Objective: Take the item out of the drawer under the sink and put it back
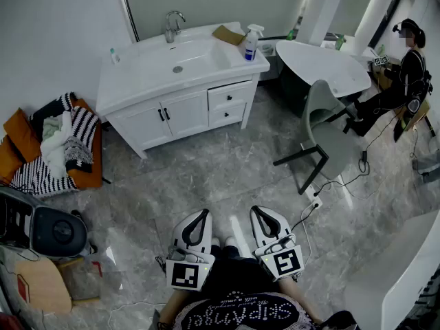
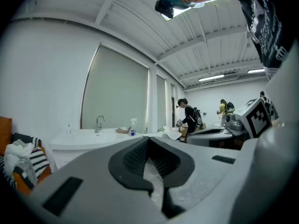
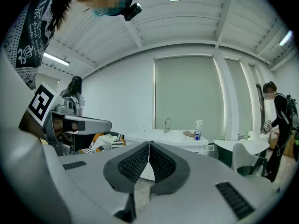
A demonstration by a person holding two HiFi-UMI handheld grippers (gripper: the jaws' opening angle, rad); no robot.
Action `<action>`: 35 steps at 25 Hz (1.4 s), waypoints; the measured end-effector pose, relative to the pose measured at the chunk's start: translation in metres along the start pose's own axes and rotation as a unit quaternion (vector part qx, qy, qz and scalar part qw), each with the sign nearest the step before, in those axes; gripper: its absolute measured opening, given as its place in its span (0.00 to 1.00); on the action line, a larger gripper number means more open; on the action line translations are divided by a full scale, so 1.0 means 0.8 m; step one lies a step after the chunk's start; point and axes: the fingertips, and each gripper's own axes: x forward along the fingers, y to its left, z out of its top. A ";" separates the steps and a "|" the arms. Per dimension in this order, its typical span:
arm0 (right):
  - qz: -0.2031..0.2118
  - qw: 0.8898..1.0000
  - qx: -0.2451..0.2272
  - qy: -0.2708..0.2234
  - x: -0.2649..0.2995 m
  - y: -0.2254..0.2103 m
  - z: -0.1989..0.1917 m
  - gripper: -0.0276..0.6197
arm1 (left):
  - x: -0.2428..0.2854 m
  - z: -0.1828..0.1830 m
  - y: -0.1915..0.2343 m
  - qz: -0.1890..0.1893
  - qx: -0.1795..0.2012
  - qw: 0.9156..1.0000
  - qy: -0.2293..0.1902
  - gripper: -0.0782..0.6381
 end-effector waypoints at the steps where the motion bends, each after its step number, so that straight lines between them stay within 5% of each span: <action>1: 0.000 1.000 -0.003 -0.002 0.001 -0.002 0.002 0.07 | 0.001 0.000 0.000 0.002 -0.001 1.000 0.000 0.12; 35: 0.041 0.999 0.017 -0.009 -0.077 -0.050 -0.032 0.08 | 0.013 -0.018 -0.085 0.039 -0.003 0.999 0.006 0.12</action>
